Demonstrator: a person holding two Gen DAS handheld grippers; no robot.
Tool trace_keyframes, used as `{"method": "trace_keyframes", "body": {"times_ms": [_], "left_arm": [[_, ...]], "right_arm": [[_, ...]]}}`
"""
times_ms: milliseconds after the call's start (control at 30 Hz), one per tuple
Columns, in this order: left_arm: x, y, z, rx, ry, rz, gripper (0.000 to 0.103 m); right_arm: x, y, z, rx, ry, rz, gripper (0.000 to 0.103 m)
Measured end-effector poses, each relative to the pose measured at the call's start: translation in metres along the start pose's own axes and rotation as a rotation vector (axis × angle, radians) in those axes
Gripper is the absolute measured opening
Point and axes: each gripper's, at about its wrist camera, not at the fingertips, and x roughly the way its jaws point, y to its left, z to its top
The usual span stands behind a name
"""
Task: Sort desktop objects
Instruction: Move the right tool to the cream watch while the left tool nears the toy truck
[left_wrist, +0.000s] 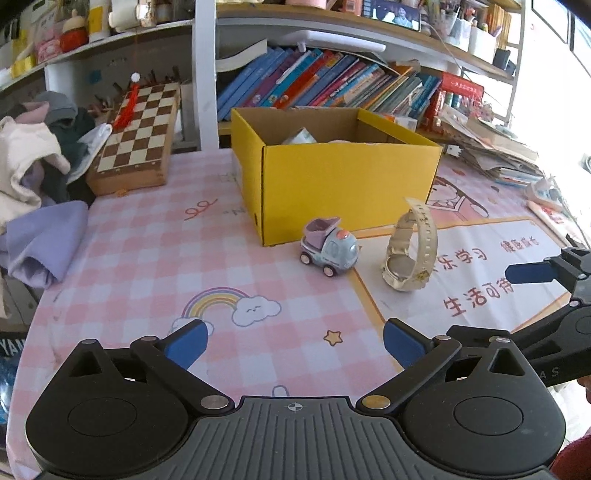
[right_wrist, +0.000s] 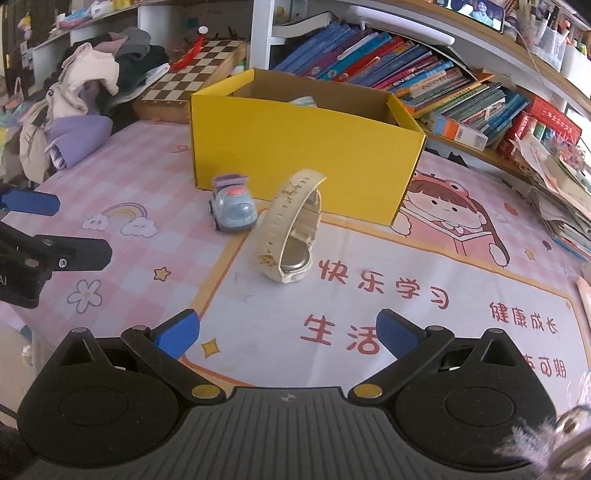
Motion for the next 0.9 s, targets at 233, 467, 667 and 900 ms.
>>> {"method": "trace_keyframes", "body": {"times_ms": [233, 467, 667, 900], "left_arm": [[0.004, -0.002, 0.005, -0.001, -0.020, -0.002, 0.103], [0.012, -0.006, 0.007, 0.012, -0.002, -0.017, 0.103], [0.019, -0.015, 0.003, 0.047, 0.029, 0.007, 0.103], [0.023, -0.005, 0.009, 0.026, 0.042, 0.060, 0.103]], "right_arm": [[0.008, -0.003, 0.004, -0.003, 0.008, 0.001, 0.102], [0.013, -0.006, 0.008, -0.011, 0.010, 0.014, 0.103], [0.018, -0.009, 0.011, -0.009, 0.018, 0.016, 0.103], [0.031, -0.009, 0.018, -0.017, 0.034, 0.034, 0.094]]}}
